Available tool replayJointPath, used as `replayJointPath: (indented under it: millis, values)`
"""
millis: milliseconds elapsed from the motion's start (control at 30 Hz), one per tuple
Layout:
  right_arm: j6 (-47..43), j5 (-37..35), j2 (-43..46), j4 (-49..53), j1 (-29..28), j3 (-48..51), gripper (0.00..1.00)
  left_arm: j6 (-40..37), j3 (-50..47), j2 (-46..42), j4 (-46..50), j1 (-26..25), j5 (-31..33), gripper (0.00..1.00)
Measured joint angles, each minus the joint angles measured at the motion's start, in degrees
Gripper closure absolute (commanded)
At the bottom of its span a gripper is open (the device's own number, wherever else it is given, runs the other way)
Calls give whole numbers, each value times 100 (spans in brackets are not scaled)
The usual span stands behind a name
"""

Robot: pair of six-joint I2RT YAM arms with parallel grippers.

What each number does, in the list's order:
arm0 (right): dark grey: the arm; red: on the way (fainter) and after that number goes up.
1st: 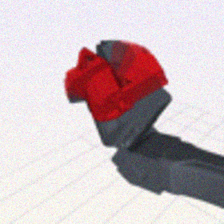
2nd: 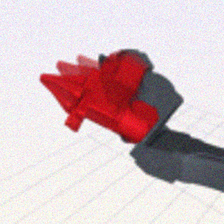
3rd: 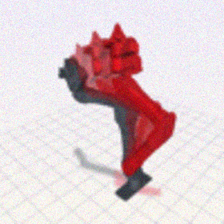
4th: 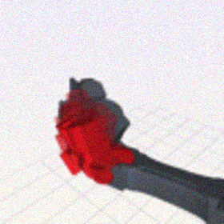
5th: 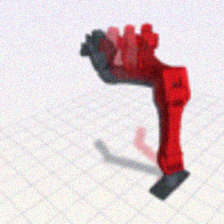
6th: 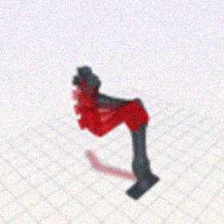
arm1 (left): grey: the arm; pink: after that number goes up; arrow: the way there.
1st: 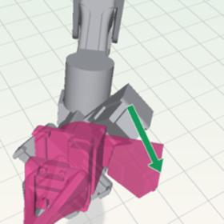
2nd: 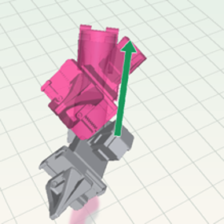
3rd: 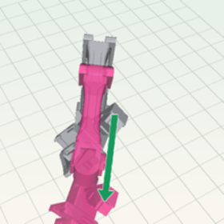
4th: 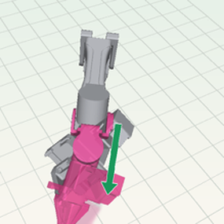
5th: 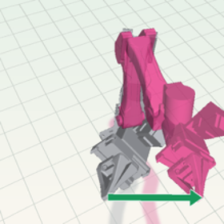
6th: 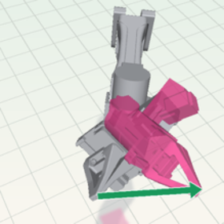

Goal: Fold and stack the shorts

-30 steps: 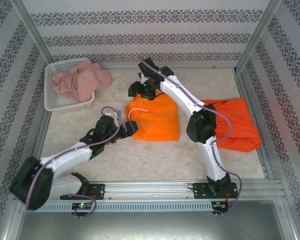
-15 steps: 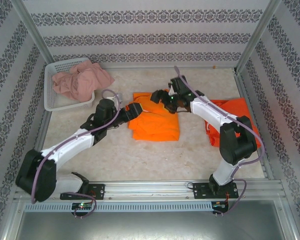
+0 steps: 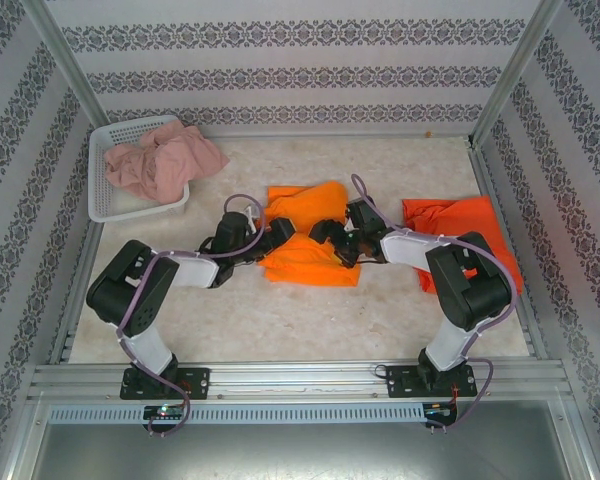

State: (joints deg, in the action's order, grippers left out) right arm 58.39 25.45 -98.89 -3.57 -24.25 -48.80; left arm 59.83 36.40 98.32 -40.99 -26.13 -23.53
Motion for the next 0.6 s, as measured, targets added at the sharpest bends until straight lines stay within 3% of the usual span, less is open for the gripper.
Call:
replayJointPath:
  millis: [133, 267, 433, 600]
  values:
    - [0, 114, 212, -339, -90, 369, 13, 109, -824, -361, -728, -17, 13, 4]
    - [0, 164, 590, -452, -330, 793, 13, 133, -1521, -1001, -680, -57, 116, 3]
    - [-13, 120, 1331, -22, -492, 1121, 9, 11, -1665, -2356, 868, -96, 273, 0]
    - [-98, -114, 2079, 487, -501, 940, 3, -227, -1167, -3679, 2111, -118, 428, 0]
